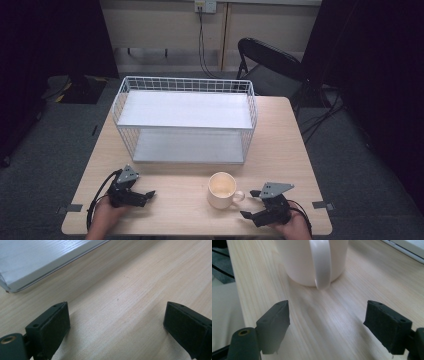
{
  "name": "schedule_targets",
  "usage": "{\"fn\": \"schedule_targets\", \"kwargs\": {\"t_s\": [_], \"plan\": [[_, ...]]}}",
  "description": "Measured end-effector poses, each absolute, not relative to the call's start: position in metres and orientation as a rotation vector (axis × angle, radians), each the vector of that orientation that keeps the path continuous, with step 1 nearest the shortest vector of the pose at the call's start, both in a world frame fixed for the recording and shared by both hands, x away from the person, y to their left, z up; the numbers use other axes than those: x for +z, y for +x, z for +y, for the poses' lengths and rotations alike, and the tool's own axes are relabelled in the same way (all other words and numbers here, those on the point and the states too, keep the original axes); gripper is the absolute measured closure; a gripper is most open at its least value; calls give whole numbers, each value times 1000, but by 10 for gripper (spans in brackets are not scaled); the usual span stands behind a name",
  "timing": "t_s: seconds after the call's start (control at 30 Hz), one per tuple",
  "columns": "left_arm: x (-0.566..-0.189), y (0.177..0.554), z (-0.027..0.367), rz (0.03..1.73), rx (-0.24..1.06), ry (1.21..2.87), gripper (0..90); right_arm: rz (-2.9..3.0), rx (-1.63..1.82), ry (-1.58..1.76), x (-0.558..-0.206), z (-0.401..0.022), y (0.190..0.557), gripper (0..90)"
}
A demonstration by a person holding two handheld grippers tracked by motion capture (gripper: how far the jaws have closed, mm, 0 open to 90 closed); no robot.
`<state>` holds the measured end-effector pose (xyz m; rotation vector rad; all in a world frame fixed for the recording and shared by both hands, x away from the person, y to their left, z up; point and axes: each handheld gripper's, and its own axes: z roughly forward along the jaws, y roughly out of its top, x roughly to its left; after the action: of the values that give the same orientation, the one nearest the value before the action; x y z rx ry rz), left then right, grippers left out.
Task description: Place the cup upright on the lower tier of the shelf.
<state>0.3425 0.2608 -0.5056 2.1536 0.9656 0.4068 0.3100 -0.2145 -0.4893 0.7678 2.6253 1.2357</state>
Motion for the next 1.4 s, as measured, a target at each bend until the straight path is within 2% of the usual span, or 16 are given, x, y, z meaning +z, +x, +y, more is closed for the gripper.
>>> {"fn": "schedule_targets", "kwargs": {"t_s": [0.17,0.57,0.67,1.2,1.4], "plan": [[-506,343,261,966,407,2154,63,2621,1273,759,-483,-210,311,221],[-506,342,261,966,407,2153,63,2638,1305,764,-476,-205,316,357],[-506,343,261,966,407,2153,63,2631,1311,769,-475,-204,317,362],[-506,343,261,966,407,2154,63,2637,1346,746,-468,-194,319,541],[-506,343,261,966,407,2153,63,2643,1354,734,-468,-194,319,578]]}}
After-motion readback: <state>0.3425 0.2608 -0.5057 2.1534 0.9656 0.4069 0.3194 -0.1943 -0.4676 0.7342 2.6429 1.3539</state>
